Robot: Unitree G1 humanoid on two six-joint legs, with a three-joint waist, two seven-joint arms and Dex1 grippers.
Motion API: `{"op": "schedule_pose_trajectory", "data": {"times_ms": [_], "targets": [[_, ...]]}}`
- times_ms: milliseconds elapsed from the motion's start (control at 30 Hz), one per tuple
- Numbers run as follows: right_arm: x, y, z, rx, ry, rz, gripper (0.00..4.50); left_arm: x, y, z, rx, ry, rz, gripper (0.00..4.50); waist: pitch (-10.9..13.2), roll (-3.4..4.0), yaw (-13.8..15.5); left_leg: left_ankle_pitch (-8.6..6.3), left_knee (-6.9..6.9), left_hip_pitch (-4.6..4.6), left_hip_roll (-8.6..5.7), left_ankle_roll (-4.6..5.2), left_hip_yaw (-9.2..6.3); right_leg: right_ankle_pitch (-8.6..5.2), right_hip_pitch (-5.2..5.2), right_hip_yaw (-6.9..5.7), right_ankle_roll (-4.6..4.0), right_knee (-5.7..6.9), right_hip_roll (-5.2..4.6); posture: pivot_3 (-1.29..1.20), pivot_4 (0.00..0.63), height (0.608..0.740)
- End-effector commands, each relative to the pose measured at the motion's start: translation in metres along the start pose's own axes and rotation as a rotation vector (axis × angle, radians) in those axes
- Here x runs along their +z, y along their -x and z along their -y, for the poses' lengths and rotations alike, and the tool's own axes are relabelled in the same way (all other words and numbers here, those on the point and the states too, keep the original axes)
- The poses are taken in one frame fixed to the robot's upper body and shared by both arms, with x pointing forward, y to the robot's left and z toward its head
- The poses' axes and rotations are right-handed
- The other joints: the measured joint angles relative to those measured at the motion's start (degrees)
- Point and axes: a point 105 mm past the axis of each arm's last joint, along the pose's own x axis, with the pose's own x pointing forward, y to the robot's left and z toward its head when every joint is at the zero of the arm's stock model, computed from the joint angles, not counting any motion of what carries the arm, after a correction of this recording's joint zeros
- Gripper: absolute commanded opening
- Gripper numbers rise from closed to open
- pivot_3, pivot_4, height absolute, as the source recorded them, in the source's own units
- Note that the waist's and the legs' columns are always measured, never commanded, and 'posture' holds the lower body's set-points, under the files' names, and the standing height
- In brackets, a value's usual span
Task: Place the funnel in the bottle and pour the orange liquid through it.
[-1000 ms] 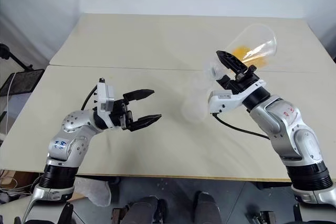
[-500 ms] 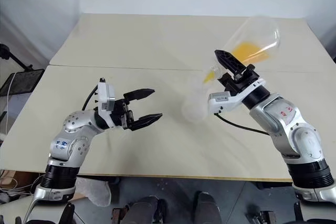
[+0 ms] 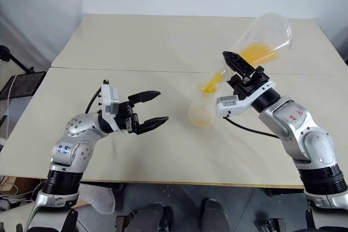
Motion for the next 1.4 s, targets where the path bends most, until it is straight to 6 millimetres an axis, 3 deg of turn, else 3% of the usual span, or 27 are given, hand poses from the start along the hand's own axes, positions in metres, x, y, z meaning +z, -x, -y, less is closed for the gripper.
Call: {"op": "schedule_pose_trajectory", "data": {"times_ms": [33,1400], "targets": [[-0.0024,-0.0008,0.0197,-0.063,0.055,0.008,2.43,0.0105,-0.0028,0.003,-0.013,-0.039,0.026,4.5,0.0,0.0,-0.01,0.0,0.0,0.0,0.0,0.0,0.0,0.0,0.0,0.0,0.0,0.0,0.0,0.0,0.15,0.74],[-0.0091,-0.0011,0.0178,-0.047,0.091,-0.02,2.43,0.0099,-0.0084,0.004,-0.016,-0.029,0.042,4.5,0.0,0.0,-0.02,0.0,0.0,0.0,0.0,-0.01,0.0,0.0,0.0,0.0,0.0,0.01,0.01,0.0,0.15,0.74]]}}
